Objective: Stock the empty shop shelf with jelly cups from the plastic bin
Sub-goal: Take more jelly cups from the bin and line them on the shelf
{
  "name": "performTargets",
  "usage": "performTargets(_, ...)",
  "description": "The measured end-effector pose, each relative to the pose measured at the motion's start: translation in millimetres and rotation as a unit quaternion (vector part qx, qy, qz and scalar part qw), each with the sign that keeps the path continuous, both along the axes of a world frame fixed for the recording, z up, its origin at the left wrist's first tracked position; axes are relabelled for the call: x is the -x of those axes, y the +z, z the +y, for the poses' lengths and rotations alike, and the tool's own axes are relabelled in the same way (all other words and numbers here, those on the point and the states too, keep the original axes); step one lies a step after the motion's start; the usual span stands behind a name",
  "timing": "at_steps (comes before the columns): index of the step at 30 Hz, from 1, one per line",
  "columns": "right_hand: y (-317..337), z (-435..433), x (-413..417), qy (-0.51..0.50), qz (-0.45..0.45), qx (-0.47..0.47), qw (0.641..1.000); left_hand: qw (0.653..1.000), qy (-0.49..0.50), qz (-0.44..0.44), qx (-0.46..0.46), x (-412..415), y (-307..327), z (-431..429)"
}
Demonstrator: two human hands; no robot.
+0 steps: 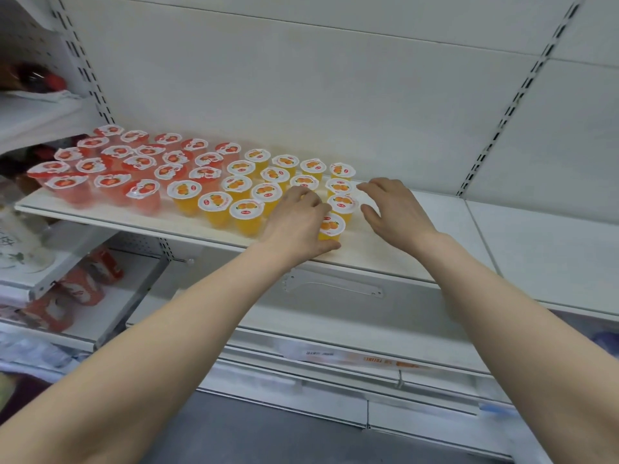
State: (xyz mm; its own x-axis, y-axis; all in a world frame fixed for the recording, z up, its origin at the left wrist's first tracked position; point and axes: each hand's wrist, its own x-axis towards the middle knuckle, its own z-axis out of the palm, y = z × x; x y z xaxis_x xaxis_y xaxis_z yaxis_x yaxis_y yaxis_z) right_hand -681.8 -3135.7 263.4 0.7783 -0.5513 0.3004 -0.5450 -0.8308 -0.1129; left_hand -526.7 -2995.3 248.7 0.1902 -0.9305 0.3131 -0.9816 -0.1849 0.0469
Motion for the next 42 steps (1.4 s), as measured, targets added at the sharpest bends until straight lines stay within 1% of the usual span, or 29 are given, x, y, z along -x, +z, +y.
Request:
performTargets(6, 16.1, 16.8, -15.9, 0.004, -0.012, 0.027, 1.0, 0.998, -0.014, 0.015, 0.051, -16.1, 17.2, 24.0)
performTargets(11, 23.6, 53.0, -45.9, 0.029, -0.036, 0.068, 0.997, 0.996, 0.003, 0.019, 0.087, -57.7, 28.9, 70.4)
performTargets(18, 21.4, 139.5, -116.0, 0.072, -0.048, 0.1, 0.991, 0.991, 0.057, -0.007, 0.122, -135.8, 30.5, 180.3)
performTargets(23, 5.6, 223.1, -177.8, 0.133, -0.07, 0.12, 0.981, 0.986, 0.115, -0.009, 0.124, -195.0, 16.3, 280.3)
performTargets(26, -11.6, 278.8, -217.8, 0.181, -0.096, 0.118, 0.972, 0.981, 0.15, -0.01, 0.123, -229.6, 0.6, 347.6)
performTargets(28, -27.2, 317.8, -244.6, 0.208, -0.099, 0.095, 0.968, 0.977, 0.175, -0.003, 0.124, -250.4, -14.0, 394.5)
performTargets(31, -55.6, 373.2, -282.6, 0.259, -0.074, 0.048, 0.962, 0.966, 0.229, 0.02, 0.12, -275.2, -41.5, 463.2)
performTargets(34, -87.8, 421.9, -318.7, 0.306, -0.042, 0.022, 0.951, 0.954, 0.281, 0.048, 0.099, -291.8, -75.8, 525.1)
performTargets(38, -131.7, 475.3, -360.9, 0.372, -0.023, -0.007, 0.928, 0.926, 0.358, 0.1, 0.066, -300.0, -124.3, 593.1)
performTargets(42, -162.3, 506.2, -393.5, 0.408, -0.015, -0.03, 0.913, 0.897, 0.408, 0.162, 0.042, -303.5, -159.2, 625.4)
